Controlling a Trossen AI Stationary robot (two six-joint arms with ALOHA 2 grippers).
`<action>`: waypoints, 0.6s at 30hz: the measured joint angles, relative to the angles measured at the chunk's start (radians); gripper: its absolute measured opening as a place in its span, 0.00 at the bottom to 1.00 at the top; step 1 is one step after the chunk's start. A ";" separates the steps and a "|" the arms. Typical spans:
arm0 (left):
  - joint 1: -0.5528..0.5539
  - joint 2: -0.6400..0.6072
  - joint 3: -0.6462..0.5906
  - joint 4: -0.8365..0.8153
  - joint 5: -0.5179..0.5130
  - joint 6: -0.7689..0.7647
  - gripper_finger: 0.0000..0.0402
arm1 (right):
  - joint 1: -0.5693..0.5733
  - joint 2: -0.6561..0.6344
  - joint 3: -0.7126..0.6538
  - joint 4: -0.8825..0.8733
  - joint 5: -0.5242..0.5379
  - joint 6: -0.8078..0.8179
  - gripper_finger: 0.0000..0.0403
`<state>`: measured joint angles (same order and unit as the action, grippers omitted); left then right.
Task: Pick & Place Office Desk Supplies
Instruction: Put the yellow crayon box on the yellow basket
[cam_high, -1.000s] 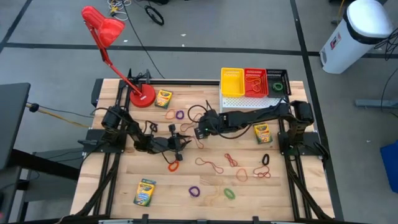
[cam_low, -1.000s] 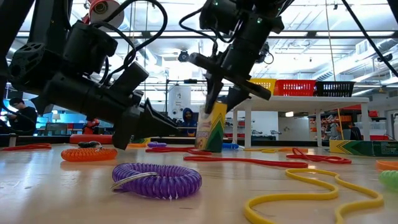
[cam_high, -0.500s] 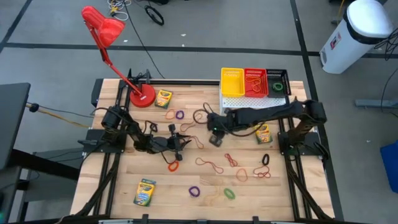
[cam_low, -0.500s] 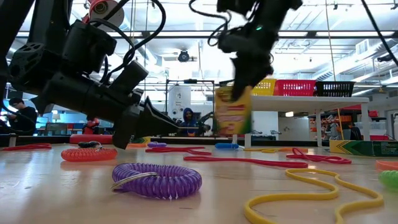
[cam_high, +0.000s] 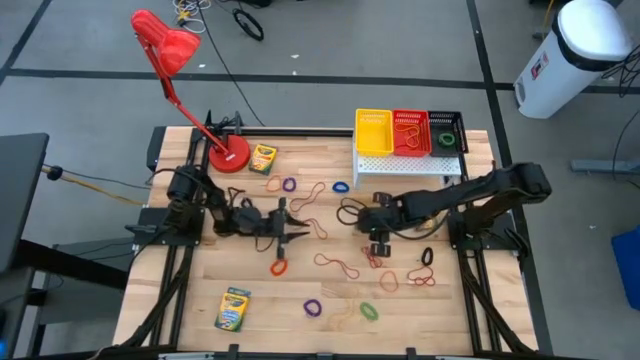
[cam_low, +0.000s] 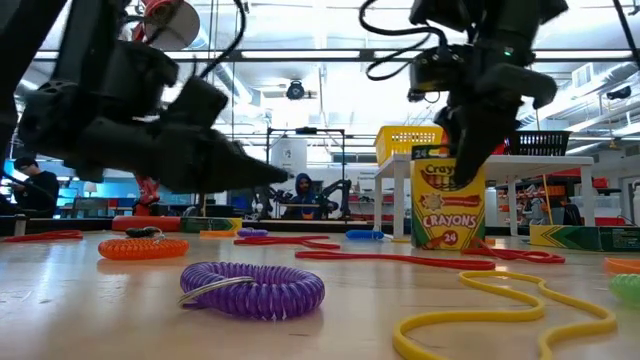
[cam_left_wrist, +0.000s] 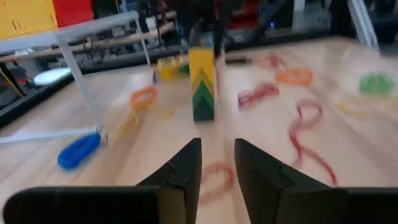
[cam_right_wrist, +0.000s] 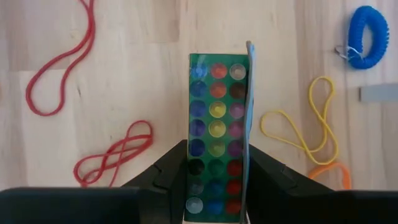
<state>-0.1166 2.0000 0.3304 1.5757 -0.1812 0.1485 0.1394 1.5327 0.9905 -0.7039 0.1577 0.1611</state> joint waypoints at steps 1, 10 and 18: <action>0.016 0.011 0.017 0.002 0.019 -0.013 0.24 | -0.001 -0.015 -0.019 0.020 0.002 0.005 0.32; 0.101 0.012 0.062 -0.002 -0.005 -0.060 0.02 | -0.003 -0.055 -0.013 0.020 0.030 0.043 0.44; 0.144 -0.005 0.053 -0.003 0.000 -0.054 0.02 | -0.003 -0.055 0.096 -0.086 0.016 0.104 0.60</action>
<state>0.0278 1.9953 0.3835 1.5725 -0.1811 0.0944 0.1360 1.4772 1.0865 -0.7898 0.1742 0.2652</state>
